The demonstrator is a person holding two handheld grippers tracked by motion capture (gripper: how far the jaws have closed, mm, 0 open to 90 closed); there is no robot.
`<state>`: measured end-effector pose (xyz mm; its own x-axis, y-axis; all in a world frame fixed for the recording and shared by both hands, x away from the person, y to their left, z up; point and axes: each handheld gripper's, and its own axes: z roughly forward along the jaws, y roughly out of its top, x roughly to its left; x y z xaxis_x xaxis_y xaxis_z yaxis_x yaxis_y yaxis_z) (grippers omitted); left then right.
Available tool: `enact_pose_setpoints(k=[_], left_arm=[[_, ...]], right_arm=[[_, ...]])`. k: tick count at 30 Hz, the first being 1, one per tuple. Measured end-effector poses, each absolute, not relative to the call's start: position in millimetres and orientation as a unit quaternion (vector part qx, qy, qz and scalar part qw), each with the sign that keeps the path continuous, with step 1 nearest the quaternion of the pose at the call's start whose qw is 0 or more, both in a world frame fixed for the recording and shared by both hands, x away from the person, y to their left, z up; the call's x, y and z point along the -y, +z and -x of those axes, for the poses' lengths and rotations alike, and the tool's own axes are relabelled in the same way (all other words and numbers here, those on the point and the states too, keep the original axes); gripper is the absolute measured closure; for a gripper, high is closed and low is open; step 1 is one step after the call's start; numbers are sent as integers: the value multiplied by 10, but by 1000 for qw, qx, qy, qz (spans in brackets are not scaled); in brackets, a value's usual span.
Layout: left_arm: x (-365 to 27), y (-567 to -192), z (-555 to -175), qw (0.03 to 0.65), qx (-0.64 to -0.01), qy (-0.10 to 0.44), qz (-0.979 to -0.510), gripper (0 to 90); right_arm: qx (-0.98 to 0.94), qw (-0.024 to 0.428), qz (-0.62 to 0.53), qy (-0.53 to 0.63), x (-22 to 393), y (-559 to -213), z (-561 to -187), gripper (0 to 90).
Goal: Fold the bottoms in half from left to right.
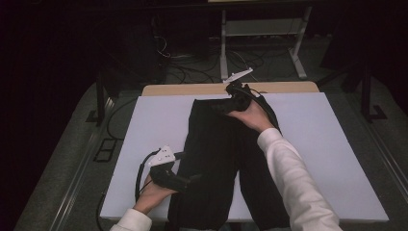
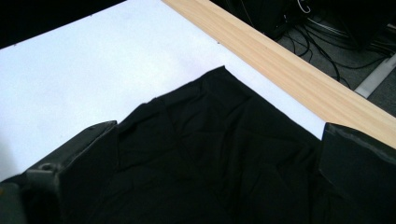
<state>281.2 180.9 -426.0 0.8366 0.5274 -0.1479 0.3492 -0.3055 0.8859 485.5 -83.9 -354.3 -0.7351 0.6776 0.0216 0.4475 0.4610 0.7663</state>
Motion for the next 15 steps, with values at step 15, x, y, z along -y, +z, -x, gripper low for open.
enact_pose_setpoints(k=[15], left_arm=[[-1818,-4262,-2817,524,-277,86,-801,0]], right_arm=[[-830,151,-339,417,576,-3586,-5086,0]])
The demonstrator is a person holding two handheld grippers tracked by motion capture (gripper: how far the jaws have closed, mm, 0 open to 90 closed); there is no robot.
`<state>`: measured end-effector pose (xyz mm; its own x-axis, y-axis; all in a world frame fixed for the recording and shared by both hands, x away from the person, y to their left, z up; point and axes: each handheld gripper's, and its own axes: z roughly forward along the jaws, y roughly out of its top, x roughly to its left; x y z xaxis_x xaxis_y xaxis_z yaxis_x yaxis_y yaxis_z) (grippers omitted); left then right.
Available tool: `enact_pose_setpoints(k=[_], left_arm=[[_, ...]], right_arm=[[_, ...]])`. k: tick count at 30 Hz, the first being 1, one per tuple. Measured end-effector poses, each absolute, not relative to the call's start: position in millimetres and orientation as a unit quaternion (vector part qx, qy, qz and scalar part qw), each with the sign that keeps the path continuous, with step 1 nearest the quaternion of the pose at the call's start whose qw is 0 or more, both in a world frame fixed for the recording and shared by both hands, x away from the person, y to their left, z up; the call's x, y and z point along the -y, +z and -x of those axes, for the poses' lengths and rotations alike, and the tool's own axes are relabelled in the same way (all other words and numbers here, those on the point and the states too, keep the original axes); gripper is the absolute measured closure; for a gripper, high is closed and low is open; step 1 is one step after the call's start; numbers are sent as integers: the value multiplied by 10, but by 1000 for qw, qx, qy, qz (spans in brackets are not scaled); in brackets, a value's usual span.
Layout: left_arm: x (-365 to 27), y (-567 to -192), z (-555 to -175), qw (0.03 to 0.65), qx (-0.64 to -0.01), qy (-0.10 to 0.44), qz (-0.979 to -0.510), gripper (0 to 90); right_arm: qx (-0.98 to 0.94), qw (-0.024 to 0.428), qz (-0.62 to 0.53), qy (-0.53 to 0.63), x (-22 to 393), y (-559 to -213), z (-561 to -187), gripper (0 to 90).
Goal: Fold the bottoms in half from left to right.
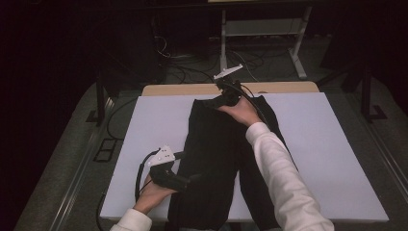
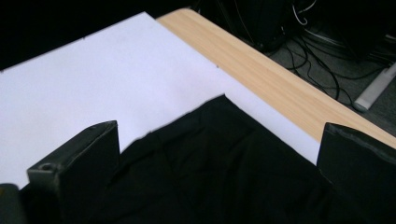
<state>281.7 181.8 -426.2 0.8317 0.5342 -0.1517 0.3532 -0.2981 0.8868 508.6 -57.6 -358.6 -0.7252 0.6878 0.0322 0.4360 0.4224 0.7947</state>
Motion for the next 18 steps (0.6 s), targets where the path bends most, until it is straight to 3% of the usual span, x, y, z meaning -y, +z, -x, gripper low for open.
enact_pose_setpoints(k=[18], left_arm=[[-1841,-4247,-2817,530,-280,87,-795,0]], right_arm=[[-826,137,-353,419,323,-3811,-5382,0]])
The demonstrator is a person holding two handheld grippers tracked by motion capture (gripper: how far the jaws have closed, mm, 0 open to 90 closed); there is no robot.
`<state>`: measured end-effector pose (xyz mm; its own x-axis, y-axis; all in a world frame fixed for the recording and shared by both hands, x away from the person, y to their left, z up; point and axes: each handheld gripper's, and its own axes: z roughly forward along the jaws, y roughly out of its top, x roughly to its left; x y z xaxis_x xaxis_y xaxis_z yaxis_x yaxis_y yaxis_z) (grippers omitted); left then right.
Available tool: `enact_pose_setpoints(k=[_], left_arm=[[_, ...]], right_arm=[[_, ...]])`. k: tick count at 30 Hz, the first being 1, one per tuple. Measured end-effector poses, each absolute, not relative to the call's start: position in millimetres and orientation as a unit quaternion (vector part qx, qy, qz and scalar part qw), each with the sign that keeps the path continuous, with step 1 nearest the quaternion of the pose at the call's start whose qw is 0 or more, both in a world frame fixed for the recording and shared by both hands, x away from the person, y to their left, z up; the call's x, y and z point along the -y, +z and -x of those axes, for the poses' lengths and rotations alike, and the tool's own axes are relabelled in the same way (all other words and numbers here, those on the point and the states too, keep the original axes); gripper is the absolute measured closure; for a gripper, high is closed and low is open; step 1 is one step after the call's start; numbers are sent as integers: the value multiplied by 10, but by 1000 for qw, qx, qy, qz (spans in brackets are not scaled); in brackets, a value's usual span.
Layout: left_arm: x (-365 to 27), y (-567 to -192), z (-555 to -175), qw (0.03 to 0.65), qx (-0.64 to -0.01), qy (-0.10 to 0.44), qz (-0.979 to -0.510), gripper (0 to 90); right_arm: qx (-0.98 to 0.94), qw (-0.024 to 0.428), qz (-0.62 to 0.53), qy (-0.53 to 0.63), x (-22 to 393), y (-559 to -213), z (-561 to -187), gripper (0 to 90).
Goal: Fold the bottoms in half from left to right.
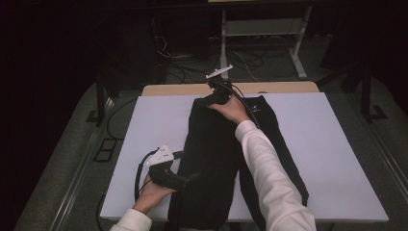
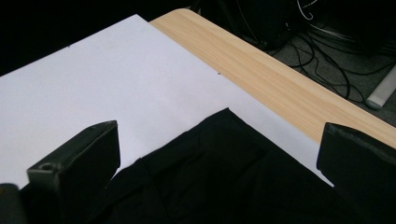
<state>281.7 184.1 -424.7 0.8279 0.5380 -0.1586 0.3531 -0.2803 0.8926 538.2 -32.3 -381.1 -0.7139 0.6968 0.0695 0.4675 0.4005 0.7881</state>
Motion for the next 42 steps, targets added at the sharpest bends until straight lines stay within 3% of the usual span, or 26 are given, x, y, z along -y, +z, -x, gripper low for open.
enact_pose_setpoints(k=[32,34,42], left_arm=[[-1836,-4252,-2830,532,-278,83,-796,0],[-1834,-4252,-2828,531,-278,83,-796,0],[-1830,-4251,-2827,531,-276,82,-797,0]], right_arm=[[-809,111,-389,427,91,-4279,-5626,0],[-807,101,-389,432,52,-4302,-5629,57],[-814,98,-388,421,-104,-4364,-5628,145]])
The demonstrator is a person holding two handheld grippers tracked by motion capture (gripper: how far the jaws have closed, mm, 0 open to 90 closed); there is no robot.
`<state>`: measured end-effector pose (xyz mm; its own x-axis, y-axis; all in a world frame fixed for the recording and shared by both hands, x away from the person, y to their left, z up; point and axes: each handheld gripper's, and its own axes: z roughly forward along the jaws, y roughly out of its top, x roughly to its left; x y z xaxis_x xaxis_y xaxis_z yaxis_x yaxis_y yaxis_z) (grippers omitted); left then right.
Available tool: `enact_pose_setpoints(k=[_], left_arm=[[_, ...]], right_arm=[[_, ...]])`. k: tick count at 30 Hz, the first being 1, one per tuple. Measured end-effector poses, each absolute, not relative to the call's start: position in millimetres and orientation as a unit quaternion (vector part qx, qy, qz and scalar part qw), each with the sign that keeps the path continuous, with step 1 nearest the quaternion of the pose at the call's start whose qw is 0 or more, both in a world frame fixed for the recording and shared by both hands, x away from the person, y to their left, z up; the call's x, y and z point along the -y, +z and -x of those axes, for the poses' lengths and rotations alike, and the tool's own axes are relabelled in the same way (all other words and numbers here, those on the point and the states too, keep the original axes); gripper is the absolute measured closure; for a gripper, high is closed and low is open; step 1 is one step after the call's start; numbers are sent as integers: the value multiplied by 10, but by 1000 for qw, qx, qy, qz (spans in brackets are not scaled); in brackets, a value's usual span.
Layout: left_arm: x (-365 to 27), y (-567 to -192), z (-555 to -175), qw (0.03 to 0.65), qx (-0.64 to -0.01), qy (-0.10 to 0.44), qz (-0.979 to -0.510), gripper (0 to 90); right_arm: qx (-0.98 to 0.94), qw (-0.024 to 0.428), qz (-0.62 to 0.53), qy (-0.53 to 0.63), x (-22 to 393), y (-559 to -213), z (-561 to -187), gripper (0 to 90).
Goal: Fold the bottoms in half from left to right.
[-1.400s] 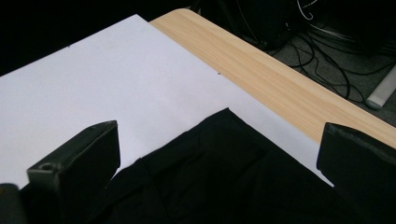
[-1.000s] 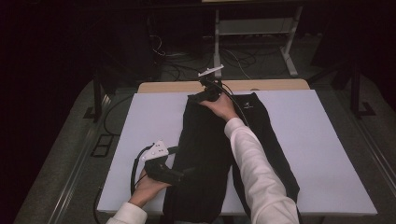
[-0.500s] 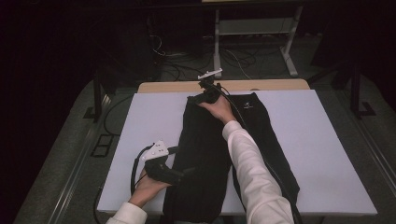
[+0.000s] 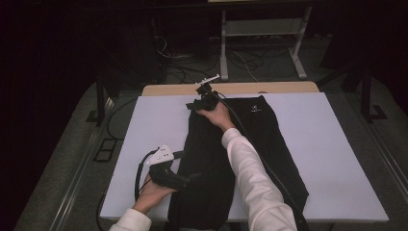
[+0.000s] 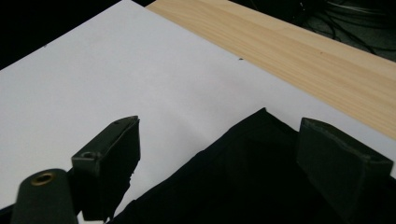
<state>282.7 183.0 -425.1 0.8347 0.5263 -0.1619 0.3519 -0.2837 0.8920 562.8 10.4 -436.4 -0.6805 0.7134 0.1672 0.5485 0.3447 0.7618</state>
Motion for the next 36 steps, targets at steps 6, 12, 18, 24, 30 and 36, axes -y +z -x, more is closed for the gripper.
enact_pose_setpoints(k=[6,12,18,24,30,36], left_arm=[[-1827,-4252,-2829,530,-275,82,-798,0],[-1822,-4249,-2827,531,-273,83,-798,0],[-1817,-4251,-2827,531,-272,81,-799,0],[-1815,-4249,-2830,531,-272,81,-799,0],[-1816,-4244,-2831,533,-274,81,-797,0],[-1815,-4249,-2841,528,-280,82,-798,0]], right_arm=[[-816,94,-398,408,-141,-4440,-5630,275],[-817,69,-407,403,-122,-4514,-5657,464],[-825,81,-401,390,-154,-4518,-5647,543],[-828,91,-398,384,-211,-4526,-5611,670],[-828,109,-407,371,-262,-4520,-5577,826],[-816,77,-433,374,-193,-4496,-5598,858]])
